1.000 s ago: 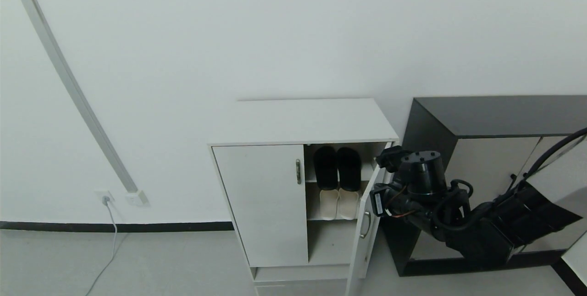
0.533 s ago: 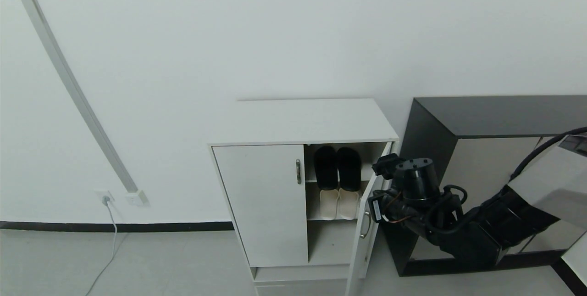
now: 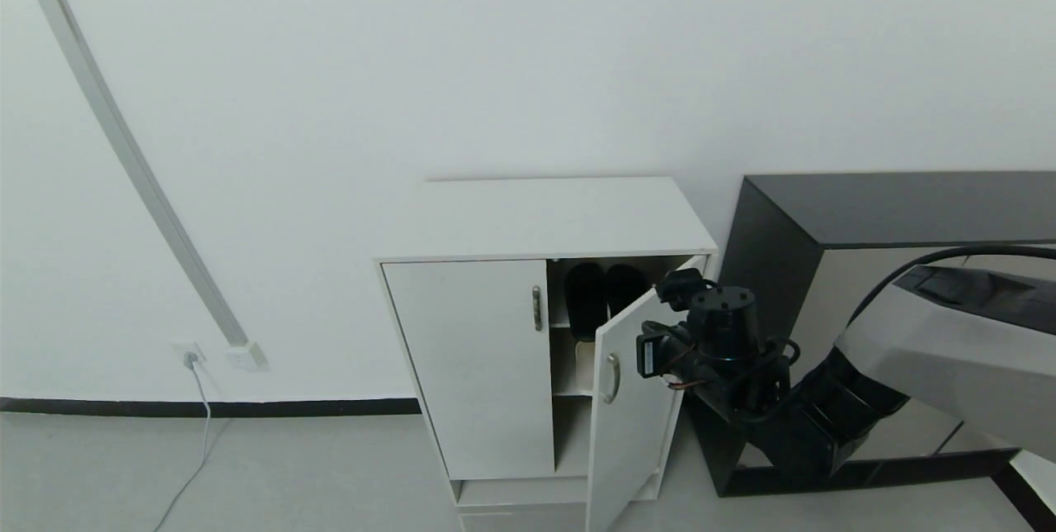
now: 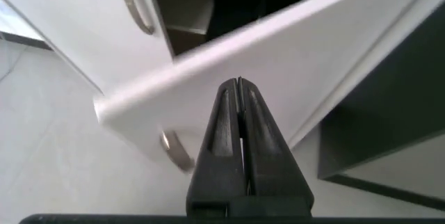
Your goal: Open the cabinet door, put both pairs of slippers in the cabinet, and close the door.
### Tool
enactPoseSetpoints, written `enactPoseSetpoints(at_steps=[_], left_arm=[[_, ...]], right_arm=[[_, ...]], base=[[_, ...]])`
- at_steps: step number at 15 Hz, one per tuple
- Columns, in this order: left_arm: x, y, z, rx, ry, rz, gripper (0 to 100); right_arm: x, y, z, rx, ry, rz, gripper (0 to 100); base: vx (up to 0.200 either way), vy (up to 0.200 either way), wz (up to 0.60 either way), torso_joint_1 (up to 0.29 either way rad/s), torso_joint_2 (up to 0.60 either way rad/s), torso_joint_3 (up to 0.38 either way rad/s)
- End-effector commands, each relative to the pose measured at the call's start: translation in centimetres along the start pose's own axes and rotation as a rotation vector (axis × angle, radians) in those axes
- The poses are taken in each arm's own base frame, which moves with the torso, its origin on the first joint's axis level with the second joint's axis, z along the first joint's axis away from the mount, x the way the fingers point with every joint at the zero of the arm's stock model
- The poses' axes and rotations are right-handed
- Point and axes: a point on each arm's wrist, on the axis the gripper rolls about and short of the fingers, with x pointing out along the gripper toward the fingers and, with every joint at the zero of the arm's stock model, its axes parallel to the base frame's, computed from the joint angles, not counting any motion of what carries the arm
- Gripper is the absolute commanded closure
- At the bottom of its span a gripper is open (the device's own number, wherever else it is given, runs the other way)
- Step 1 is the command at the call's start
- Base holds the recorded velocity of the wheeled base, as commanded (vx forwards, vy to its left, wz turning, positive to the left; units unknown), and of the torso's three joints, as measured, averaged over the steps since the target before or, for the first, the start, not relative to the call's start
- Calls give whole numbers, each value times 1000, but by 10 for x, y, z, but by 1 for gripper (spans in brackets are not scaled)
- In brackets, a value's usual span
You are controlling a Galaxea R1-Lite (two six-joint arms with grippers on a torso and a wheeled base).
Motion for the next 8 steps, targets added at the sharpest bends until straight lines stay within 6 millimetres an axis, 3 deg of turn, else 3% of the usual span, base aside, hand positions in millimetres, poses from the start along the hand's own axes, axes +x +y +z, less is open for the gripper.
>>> enactPoseSetpoints(at_steps=[1,6,8], left_arm=[[0,0,0,-2,-1,1,100],[0,0,0,-2,-1,1,100],[0,0,0,-2,-1,1,100]], right_arm=[[1,-1,-7,-2,12,5,100],[-29,-2,-20,-17,37,147,100],[-36,-2,-23,-21,39,154,100]], base=[[0,0,0,0,0,0],[0,0,0,0,0,0],[200,0,0,0,2,5]])
